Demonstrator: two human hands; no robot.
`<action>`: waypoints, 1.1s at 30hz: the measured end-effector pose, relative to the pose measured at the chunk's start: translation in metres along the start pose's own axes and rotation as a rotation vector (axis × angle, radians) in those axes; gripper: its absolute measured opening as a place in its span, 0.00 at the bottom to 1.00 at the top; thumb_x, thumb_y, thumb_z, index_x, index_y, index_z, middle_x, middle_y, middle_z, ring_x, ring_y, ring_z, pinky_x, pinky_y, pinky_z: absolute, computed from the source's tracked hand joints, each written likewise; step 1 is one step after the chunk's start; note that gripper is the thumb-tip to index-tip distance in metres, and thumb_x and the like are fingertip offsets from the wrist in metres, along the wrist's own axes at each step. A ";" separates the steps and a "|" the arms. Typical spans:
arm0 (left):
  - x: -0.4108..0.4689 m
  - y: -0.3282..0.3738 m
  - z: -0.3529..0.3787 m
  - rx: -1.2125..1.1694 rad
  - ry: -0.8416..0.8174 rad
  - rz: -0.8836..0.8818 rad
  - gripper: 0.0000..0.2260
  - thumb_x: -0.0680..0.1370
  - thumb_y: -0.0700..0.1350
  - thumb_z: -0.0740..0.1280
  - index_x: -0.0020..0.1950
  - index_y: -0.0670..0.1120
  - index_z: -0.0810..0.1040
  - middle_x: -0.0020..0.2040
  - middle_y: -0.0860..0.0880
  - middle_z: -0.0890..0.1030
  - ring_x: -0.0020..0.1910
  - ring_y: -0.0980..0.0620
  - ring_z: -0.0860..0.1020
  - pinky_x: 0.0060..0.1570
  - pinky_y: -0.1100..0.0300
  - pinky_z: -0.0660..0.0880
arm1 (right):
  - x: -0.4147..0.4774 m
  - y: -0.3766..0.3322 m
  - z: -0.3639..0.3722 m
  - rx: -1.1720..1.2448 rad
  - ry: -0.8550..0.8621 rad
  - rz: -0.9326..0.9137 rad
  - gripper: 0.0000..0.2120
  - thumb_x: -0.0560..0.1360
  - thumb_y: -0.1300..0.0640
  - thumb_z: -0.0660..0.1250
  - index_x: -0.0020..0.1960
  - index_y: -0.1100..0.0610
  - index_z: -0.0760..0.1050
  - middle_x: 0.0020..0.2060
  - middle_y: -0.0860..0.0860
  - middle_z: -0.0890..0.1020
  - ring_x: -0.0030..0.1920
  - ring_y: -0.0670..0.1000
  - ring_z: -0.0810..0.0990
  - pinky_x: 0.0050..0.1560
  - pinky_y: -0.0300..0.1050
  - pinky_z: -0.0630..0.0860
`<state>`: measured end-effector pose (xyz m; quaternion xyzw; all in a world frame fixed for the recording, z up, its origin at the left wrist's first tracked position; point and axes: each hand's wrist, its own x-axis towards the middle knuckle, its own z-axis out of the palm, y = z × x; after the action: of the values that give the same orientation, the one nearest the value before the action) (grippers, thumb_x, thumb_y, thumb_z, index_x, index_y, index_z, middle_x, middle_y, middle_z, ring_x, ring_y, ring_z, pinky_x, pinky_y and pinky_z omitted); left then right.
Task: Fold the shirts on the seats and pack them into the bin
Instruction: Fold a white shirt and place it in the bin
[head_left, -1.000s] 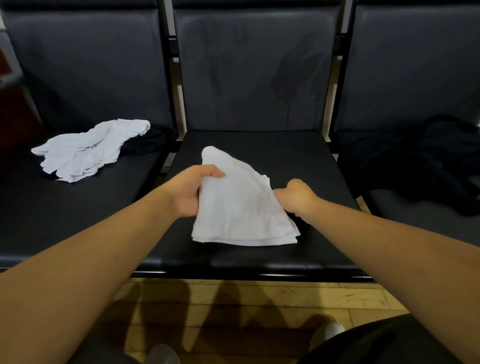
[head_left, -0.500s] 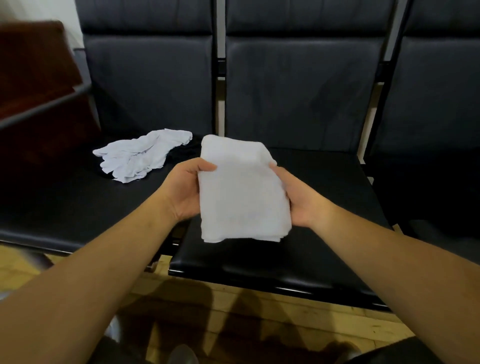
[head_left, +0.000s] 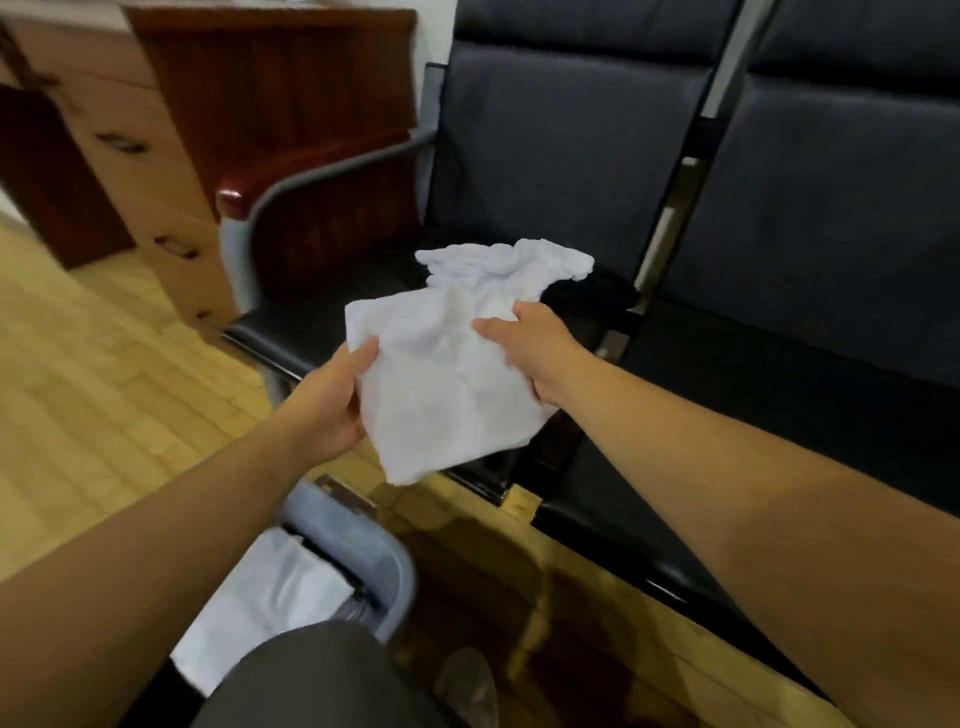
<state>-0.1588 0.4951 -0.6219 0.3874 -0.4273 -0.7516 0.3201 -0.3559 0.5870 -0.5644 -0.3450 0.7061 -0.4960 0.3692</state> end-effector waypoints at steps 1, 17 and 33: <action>-0.004 0.001 -0.024 -0.001 0.051 0.027 0.16 0.83 0.53 0.63 0.71 0.55 0.73 0.62 0.49 0.83 0.61 0.44 0.82 0.58 0.41 0.79 | 0.004 0.001 0.026 -0.030 -0.038 -0.004 0.15 0.79 0.55 0.70 0.61 0.63 0.75 0.55 0.57 0.82 0.46 0.51 0.81 0.44 0.43 0.79; -0.175 -0.114 -0.318 -0.014 0.760 -0.074 0.09 0.83 0.51 0.64 0.63 0.58 0.77 0.61 0.49 0.82 0.60 0.44 0.80 0.62 0.42 0.76 | -0.050 0.123 0.364 -0.371 -0.732 0.226 0.19 0.77 0.54 0.72 0.64 0.62 0.75 0.58 0.56 0.81 0.56 0.57 0.81 0.49 0.47 0.77; -0.168 -0.113 -0.355 0.687 1.062 -0.291 0.18 0.83 0.53 0.61 0.65 0.40 0.69 0.57 0.40 0.77 0.46 0.46 0.76 0.39 0.55 0.71 | -0.003 0.138 0.365 -0.532 -0.626 0.089 0.14 0.78 0.50 0.66 0.36 0.53 0.68 0.36 0.56 0.70 0.40 0.55 0.73 0.43 0.48 0.70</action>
<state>0.2115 0.5404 -0.7895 0.8406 -0.3701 -0.3137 0.2407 -0.0555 0.4637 -0.7814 -0.5319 0.6775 -0.1508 0.4851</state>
